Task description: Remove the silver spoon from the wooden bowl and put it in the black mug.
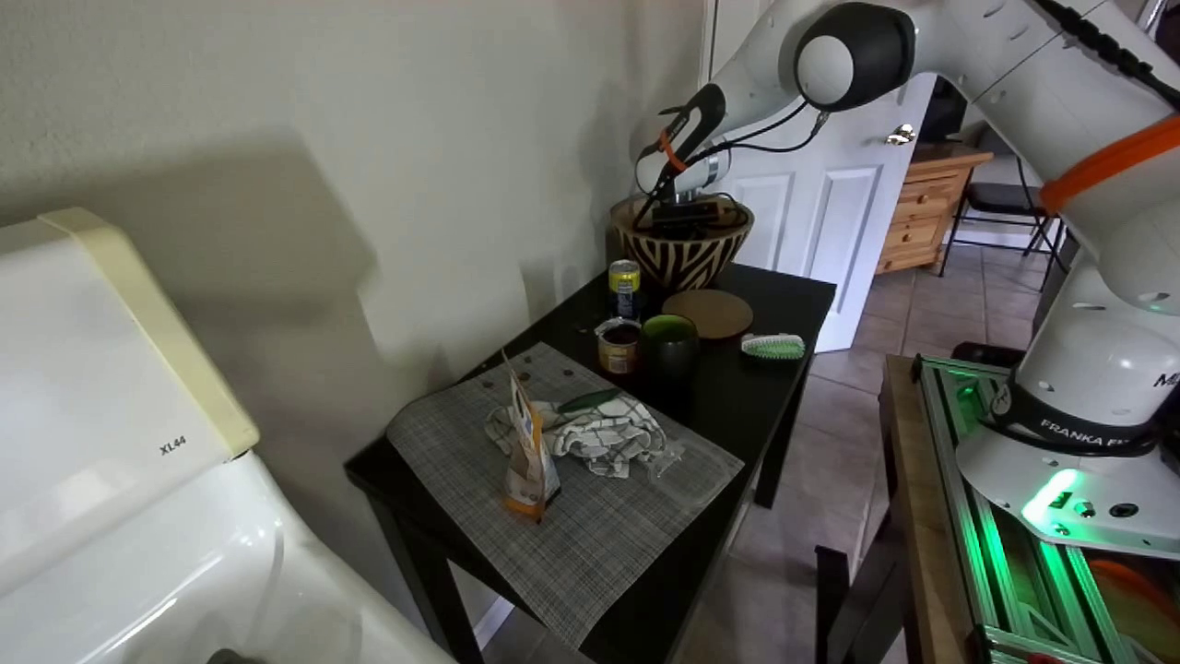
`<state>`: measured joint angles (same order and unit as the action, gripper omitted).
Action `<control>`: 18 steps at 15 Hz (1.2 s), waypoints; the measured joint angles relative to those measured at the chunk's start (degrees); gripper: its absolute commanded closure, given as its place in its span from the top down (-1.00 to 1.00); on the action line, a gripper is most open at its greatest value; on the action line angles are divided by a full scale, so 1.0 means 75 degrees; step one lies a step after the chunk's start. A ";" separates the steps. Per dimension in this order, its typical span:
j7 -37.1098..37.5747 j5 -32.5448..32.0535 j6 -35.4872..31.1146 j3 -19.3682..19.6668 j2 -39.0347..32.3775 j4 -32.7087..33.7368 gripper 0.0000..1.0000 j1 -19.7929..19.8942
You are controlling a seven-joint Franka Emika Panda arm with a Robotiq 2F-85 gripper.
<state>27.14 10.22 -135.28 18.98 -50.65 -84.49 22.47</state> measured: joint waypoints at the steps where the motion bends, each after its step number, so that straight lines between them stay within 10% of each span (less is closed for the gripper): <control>1: 0.0000 -0.0003 0.0000 0.0018 -0.0001 -0.0004 -0.96 -0.0017; 18: -0.1164 0.0285 0.0641 -0.0280 0.2234 -0.1310 -0.96 0.0152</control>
<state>18.42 12.35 -130.47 16.89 -33.89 -94.32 23.61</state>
